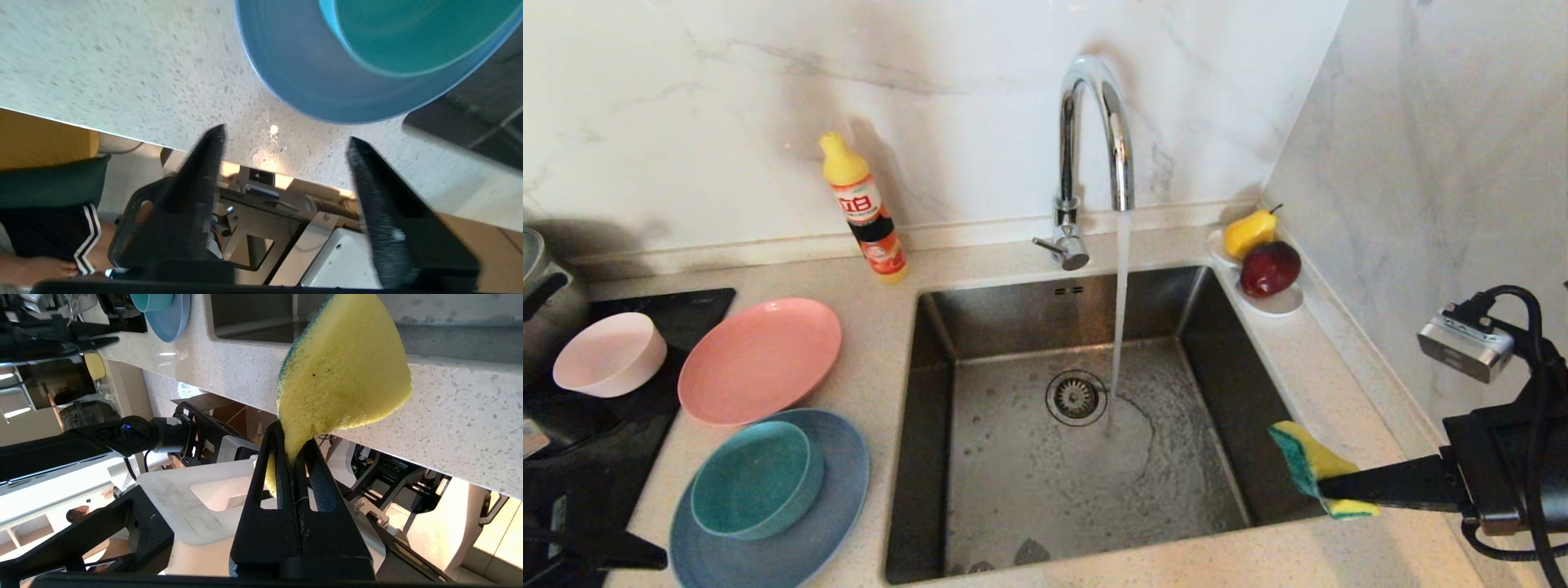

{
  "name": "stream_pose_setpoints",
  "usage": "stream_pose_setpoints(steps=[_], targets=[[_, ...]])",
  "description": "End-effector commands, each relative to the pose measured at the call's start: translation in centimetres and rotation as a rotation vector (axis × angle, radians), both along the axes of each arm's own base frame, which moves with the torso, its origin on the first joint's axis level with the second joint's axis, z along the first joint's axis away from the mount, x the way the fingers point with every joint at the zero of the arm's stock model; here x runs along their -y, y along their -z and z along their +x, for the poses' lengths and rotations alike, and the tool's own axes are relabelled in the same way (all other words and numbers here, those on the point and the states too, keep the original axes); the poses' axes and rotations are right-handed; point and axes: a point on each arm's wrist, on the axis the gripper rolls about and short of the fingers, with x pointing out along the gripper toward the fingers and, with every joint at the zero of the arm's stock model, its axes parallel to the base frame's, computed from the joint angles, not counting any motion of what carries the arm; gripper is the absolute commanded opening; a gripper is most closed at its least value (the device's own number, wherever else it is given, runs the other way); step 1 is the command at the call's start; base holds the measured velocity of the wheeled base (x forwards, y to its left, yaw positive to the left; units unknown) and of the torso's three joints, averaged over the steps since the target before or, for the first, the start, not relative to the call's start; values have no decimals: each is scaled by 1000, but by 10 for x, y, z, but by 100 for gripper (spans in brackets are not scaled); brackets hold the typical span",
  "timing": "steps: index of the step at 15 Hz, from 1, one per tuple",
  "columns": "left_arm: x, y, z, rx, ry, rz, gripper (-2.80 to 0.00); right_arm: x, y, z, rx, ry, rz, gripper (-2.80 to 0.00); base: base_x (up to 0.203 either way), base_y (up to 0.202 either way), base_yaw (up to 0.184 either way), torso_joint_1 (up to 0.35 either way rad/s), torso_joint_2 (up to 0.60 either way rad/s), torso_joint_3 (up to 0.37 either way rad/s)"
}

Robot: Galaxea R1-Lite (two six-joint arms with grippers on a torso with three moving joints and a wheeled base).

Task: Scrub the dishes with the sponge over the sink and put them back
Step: Wash the bowl

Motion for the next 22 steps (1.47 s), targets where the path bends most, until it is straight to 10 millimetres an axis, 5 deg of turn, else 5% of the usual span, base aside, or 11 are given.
stream_pose_setpoints(steps=[1,6,22], targets=[[1,11,2,-34,11,-22,0,-1,2,2,-12,-1,0,-280,0,0,0,0,0,0],[1,38,14,-14,7,-21,0,-2,6,5,-28,-5,-7,-280,0,0,0,0,0,0],[12,52,38,136,-78,-64,0,6,3,4,-13,29,-1,-280,0,0,0,0,0,0]])
